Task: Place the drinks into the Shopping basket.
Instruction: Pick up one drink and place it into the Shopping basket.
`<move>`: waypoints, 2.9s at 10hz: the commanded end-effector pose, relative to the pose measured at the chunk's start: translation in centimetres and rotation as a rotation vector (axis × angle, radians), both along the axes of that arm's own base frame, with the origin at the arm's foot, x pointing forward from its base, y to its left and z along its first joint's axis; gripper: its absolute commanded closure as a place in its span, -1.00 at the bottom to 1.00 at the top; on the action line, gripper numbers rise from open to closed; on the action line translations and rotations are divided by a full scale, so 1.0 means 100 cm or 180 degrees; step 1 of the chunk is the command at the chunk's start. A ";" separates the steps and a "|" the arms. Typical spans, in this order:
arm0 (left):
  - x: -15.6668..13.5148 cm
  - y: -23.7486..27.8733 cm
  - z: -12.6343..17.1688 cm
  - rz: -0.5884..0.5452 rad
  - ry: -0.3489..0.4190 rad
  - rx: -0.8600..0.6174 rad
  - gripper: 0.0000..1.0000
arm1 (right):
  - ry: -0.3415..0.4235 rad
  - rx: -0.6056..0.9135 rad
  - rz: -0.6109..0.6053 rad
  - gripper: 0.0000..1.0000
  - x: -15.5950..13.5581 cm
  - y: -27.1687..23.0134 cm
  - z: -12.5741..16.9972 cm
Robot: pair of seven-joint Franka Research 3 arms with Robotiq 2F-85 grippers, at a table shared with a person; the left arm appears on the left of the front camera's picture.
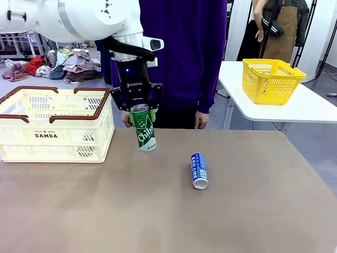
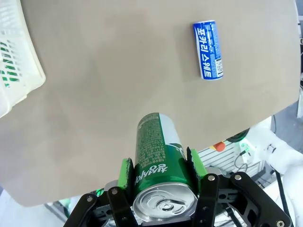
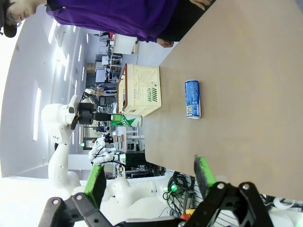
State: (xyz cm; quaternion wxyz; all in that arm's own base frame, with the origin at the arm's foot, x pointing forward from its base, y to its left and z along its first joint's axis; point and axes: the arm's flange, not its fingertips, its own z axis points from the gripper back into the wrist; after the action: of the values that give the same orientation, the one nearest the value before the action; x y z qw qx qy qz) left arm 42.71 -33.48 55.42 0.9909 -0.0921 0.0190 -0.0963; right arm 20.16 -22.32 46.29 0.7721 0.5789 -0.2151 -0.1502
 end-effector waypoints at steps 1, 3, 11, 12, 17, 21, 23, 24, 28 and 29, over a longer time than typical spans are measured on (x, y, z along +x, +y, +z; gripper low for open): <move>-0.001 0.001 0.001 0.0000 0.0008 0.0008 1.00 | -0.0120 0.0023 0.0005 -1.00 0.002 -0.001 0.001; 0.025 0.021 0.042 -0.0144 -0.0453 -0.0005 1.00 | -0.0120 0.0023 0.0005 -1.00 0.002 -0.001 0.001; 0.131 0.283 0.132 0.1152 -0.0171 -0.0219 1.00 | -0.0120 0.0023 0.0005 -1.00 0.002 -0.001 0.001; 0.140 0.297 0.117 0.1249 -0.0112 -0.0091 1.00 | -0.0120 0.0023 0.0005 -1.00 0.002 -0.001 0.001; 0.183 0.335 0.010 0.1430 -0.0147 0.0166 1.00 | -0.0120 0.0023 0.0005 -1.00 0.002 -0.001 0.001; 0.171 0.335 -0.055 0.1714 -0.0291 0.0578 1.00 | -0.0120 0.0023 0.0005 -1.00 0.002 -0.001 0.001; 0.162 0.328 -0.074 0.1639 -0.0311 0.0545 1.00 | -0.0120 0.0023 0.0005 -1.00 0.002 -0.001 0.001; 0.160 0.324 -0.080 0.1650 -0.0306 0.0563 1.00 | -0.0120 0.0023 0.0005 -1.00 0.002 -0.001 0.001; 0.159 0.321 -0.102 0.1635 -0.0187 0.0532 1.00 | -0.0120 0.0023 0.0005 -1.00 0.002 -0.001 0.001; 0.160 0.321 -0.104 0.1628 -0.0167 0.0527 1.00 | -0.0120 0.0023 0.0005 -1.00 0.002 -0.001 0.001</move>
State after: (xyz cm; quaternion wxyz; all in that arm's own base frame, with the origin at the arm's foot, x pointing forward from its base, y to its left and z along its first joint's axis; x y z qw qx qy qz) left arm 58.94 -1.35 44.76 0.9887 -0.0111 -0.0168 0.1487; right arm 20.13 -22.36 46.32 0.7722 0.5786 -0.2154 -0.1505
